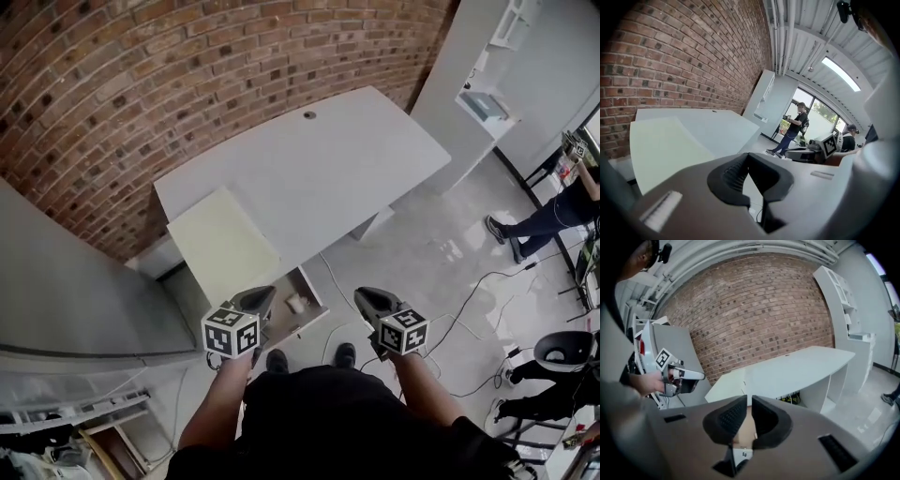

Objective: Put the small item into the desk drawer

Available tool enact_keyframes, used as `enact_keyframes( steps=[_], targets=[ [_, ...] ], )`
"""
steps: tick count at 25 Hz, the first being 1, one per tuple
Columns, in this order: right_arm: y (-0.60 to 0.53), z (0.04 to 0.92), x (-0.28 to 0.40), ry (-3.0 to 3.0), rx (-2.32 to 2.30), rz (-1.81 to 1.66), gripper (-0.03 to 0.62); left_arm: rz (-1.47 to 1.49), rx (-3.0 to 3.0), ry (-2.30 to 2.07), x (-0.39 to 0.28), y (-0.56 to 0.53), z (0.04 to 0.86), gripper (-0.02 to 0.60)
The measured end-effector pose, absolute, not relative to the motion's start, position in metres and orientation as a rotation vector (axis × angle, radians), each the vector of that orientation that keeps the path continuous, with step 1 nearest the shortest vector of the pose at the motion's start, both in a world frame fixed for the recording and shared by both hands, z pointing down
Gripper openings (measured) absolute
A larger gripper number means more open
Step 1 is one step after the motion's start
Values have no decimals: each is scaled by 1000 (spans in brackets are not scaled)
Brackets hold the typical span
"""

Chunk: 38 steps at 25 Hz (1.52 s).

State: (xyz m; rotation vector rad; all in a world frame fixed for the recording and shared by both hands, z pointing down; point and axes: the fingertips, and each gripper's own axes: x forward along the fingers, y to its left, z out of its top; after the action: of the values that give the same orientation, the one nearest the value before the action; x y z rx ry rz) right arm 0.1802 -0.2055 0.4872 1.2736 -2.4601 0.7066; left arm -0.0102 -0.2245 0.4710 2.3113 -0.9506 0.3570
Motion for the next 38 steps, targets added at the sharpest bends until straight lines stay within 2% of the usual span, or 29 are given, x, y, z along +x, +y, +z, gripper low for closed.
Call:
enact_keyframes(
  steps=[9, 15, 23, 38],
  targets=[
    [-222, 416, 263, -2693, 1087, 493, 14, 132, 2336, -1178, 63, -270, 392, 12],
    [-244, 362, 283, -2851, 1058, 329, 14, 147, 2374, -1272, 78, -271, 360, 12],
    [-262, 316, 273, -2965, 1134, 230, 12, 171, 2366, -1325, 53, -267, 357, 12],
    [-262, 304, 211, -2989, 1060, 297, 12, 161, 2357, -1410, -12, -265, 346, 12]
  ],
)
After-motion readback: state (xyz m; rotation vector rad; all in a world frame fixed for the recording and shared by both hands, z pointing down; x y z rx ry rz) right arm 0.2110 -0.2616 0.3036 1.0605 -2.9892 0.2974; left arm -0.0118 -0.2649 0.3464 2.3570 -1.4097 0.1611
